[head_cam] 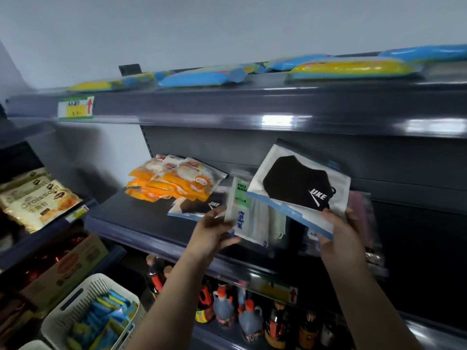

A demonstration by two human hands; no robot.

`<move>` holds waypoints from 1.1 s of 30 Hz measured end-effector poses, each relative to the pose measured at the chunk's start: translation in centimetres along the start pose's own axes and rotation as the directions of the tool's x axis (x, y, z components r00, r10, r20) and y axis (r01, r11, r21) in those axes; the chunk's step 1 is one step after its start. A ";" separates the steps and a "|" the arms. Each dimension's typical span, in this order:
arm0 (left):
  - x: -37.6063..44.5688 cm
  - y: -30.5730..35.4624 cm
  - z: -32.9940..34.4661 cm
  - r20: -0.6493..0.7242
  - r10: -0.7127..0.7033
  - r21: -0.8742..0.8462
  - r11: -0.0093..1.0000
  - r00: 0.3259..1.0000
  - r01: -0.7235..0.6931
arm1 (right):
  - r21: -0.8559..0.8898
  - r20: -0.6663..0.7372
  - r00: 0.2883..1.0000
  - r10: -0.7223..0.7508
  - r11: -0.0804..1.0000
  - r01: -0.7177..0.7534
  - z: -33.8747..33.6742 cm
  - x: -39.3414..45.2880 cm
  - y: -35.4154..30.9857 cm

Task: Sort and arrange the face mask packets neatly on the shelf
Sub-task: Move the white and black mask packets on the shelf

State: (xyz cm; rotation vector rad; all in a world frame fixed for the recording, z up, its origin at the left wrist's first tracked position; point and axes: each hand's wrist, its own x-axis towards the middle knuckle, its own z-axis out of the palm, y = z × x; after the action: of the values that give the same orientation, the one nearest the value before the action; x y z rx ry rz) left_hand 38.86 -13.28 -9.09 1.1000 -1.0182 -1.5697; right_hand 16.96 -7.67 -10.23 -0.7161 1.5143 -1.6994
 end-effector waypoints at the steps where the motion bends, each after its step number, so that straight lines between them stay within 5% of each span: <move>1: 0.9 -0.1 0.1 0.001 -0.015 0.006 1.000 1.000 0.015 | -0.006 0.005 1.000 -0.003 1.000 0.003 0.6 0.4 -0.1; 5: 3.9 -0.6 0.5 0.008 -0.026 0.035 0.999 1.000 0.026 | 0.061 0.023 1.000 0.017 0.998 -0.018 3.5 1.4 -1.3; 8: 4.9 -1.0 0.6 -0.041 0.091 0.362 0.930 0.995 -0.070 | 0.121 0.086 0.996 0.029 0.992 -0.039 4.7 1.6 -1.4; 11: 5.7 -1.0 -0.7 0.008 0.298 0.720 0.661 0.955 -0.212 | 0.189 0.123 0.991 -0.052 0.982 0.028 5.4 2.1 -1.0; 16: 6.9 0.9 -5.9 0.064 0.504 0.814 0.473 0.862 -0.337 | 0.176 0.072 0.997 -0.030 0.984 0.017 8.7 2.7 -1.5; 20: 8.4 2.4 -11.1 0.148 0.610 0.967 0.074 0.778 -0.242 | 0.156 0.046 0.999 0.008 0.988 -0.015 11.3 2.2 -0.7; 27: 12.9 4.6 -17.4 0.463 0.519 0.868 -0.428 0.719 -0.250 | 0.055 0.009 0.995 0.102 0.993 -0.103 14.5 0.3 1.6; 33: 16.4 6.6 -18.4 0.529 0.288 0.795 -0.496 0.798 -0.349 | 0.120 -0.030 0.997 0.073 0.990 -0.069 16.6 -1.4 2.2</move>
State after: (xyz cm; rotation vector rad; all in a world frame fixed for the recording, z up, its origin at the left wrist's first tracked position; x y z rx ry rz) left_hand 55.35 -32.69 -10.59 1.3754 -2.6309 0.4594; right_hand 31.48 -16.14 -9.87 -0.5670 1.4320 -1.7398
